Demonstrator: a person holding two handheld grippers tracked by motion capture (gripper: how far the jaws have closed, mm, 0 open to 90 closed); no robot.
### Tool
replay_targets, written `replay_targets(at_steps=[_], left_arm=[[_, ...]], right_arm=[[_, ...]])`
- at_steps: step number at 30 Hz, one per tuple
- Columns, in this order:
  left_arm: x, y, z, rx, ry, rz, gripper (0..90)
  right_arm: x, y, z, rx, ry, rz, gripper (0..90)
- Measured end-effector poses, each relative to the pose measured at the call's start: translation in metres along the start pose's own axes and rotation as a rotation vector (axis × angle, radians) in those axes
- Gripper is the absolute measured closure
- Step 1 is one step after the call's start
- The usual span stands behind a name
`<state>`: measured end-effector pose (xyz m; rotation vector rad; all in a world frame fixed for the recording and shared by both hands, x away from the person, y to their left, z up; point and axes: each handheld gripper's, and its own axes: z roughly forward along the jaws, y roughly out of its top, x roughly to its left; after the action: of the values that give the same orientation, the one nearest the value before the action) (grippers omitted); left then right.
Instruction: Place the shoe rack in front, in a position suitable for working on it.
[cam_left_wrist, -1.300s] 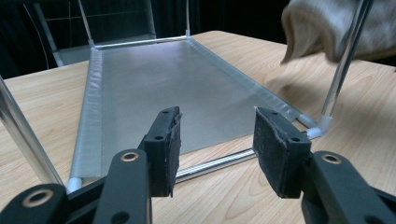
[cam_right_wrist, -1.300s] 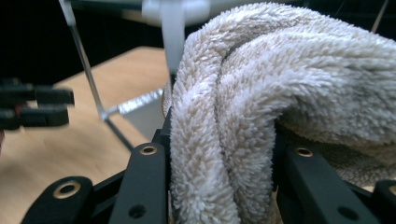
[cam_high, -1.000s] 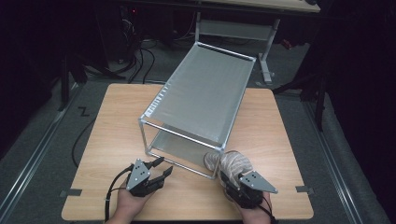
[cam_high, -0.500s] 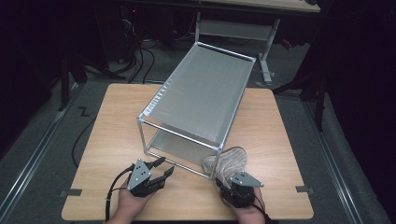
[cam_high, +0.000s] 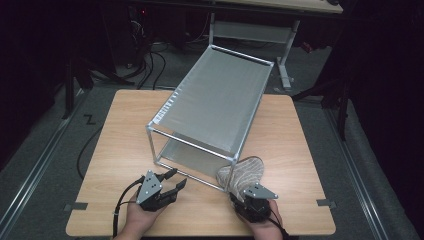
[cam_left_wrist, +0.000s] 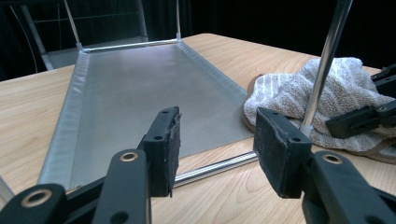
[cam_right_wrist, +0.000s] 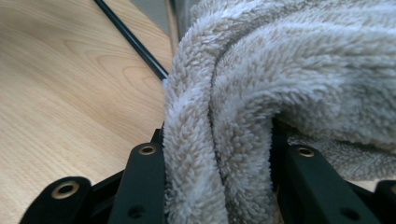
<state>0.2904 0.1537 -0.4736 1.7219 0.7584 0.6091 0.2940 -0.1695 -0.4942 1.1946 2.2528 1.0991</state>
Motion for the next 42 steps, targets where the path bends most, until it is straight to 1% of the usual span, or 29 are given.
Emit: replay_targets(at_steps=[2, 7, 9, 13, 15, 18, 20, 22, 23, 26, 28, 29, 31, 34, 37, 42], left_arm=[[0.000, 0.000, 0.000, 0.000, -0.001, 0.000, 50.9], [-0.002, 0.000, 0.001, -0.001, -0.007, -0.002, 50.9], [-0.003, 0.001, 0.001, -0.003, -0.011, -0.002, 50.9], [-0.005, 0.001, 0.001, -0.002, -0.021, -0.001, 50.8], [-0.006, 0.002, 0.001, -0.005, -0.027, -0.002, 50.8], [-0.008, 0.003, 0.000, -0.011, -0.037, -0.005, 50.7], [-0.010, 0.004, 0.000, -0.015, -0.047, -0.009, 50.6], [-0.011, 0.005, 0.000, -0.018, -0.057, -0.010, 50.7], [-0.013, 0.005, 0.000, -0.018, -0.062, -0.010, 50.7], [-0.016, 0.006, 0.001, -0.018, -0.081, -0.010, 50.6], [-0.019, 0.006, 0.001, -0.016, -0.088, -0.001, 50.7], [-0.020, 0.006, 0.002, -0.014, -0.093, -0.001, 50.6], [-0.022, 0.006, 0.003, -0.012, -0.101, 0.002, 50.6], [-0.026, 0.008, 0.004, -0.017, -0.117, -0.001, 50.6], [-0.031, 0.009, 0.007, -0.016, -0.131, 0.008, 50.7], [-0.037, 0.011, 0.013, -0.014, -0.155, 0.030, 51.8]], right_arm=[[0.002, 0.000, 0.000, -0.001, 0.010, -0.002, 63.1], [0.012, 0.002, 0.002, -0.004, 0.036, -0.035, 63.0], [0.018, 0.003, 0.004, -0.003, 0.051, -0.047, 62.9], [0.030, 0.005, 0.007, -0.006, 0.089, -0.078, 62.7], [0.036, 0.006, 0.009, -0.007, 0.114, -0.085, 62.7], [0.043, 0.006, 0.009, -0.012, 0.139, -0.118, 62.4], [0.043, 0.007, 0.007, -0.022, 0.138, -0.126, 62.3], [0.039, 0.009, 0.003, -0.038, 0.130, -0.115, 62.2], [0.036, 0.009, 0.001, -0.047, 0.119, -0.110, 62.2], [0.022, 0.010, -0.008, -0.078, 0.076, -0.078, 62.2], [0.013, 0.010, -0.013, -0.090, 0.045, -0.062, 62.1], [0.006, 0.010, -0.015, -0.098, 0.018, -0.055, 62.1], [-0.004, 0.009, -0.019, -0.112, -0.016, -0.033, 62.0], [-0.016, 0.007, -0.024, -0.120, -0.056, 0.001, 61.7], [-0.027, 0.003, -0.028, -0.125, -0.088, 0.033, 61.5], [-0.037, -0.003, -0.033, -0.122, -0.124, 0.062, 60.9]])
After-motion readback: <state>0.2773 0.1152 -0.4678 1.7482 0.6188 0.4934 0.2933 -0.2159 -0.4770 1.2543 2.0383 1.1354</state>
